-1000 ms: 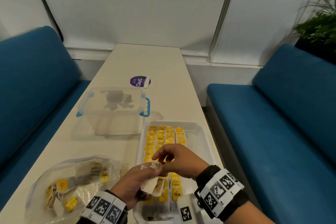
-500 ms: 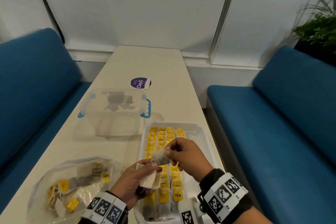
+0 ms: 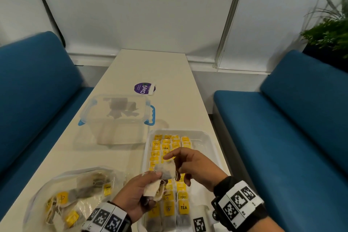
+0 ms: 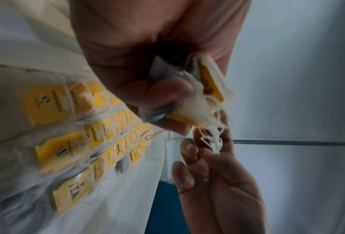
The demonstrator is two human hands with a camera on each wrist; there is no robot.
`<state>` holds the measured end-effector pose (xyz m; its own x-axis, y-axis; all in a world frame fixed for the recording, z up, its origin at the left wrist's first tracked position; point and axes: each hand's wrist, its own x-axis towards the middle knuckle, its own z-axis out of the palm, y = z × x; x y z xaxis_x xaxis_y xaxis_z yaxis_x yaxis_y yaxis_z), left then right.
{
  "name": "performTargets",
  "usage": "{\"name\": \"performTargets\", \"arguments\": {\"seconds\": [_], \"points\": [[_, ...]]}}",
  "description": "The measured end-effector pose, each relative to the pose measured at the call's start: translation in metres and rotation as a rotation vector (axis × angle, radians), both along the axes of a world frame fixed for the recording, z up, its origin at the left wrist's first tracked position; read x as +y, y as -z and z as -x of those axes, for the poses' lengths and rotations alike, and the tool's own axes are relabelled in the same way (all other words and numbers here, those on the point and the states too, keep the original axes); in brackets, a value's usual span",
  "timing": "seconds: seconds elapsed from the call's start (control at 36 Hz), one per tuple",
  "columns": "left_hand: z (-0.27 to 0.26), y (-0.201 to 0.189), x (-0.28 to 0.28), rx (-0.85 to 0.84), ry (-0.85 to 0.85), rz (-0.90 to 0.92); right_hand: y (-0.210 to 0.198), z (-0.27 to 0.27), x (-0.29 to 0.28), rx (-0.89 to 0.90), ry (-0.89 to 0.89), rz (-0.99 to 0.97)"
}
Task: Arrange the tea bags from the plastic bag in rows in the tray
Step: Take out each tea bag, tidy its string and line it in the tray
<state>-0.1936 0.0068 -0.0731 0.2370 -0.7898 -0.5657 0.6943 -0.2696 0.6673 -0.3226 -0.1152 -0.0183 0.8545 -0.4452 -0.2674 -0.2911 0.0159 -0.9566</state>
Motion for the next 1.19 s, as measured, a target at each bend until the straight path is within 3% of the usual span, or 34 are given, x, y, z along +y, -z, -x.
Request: {"name": "performTargets", "arguments": {"seconds": [0.14, 0.28, 0.64, 0.81, 0.97, 1.19], "points": [[0.001, -0.001, 0.000, 0.061, 0.005, -0.010, 0.002, 0.001, 0.000, 0.032, -0.034, 0.184], [-0.003, 0.005, 0.002, -0.057, -0.009, -0.038, 0.010, 0.001, -0.004, -0.026, 0.241, 0.260], [0.005, -0.006, -0.002, -0.284, 0.031, 0.031, 0.017, 0.001, -0.004, 0.117, 0.244, -0.022], [0.011, -0.005, -0.005, -0.343, 0.086, 0.023, 0.023, -0.002, 0.001, 0.051, 0.263, -0.056], [0.013, -0.010, -0.002, -0.347, 0.083, 0.038, 0.024, 0.001, 0.005, -0.146, 0.274, -0.102], [0.009, -0.009, -0.004, -0.489, -0.016, 0.041, 0.028, 0.003, 0.001, -0.151, 0.254, -0.055]]}}
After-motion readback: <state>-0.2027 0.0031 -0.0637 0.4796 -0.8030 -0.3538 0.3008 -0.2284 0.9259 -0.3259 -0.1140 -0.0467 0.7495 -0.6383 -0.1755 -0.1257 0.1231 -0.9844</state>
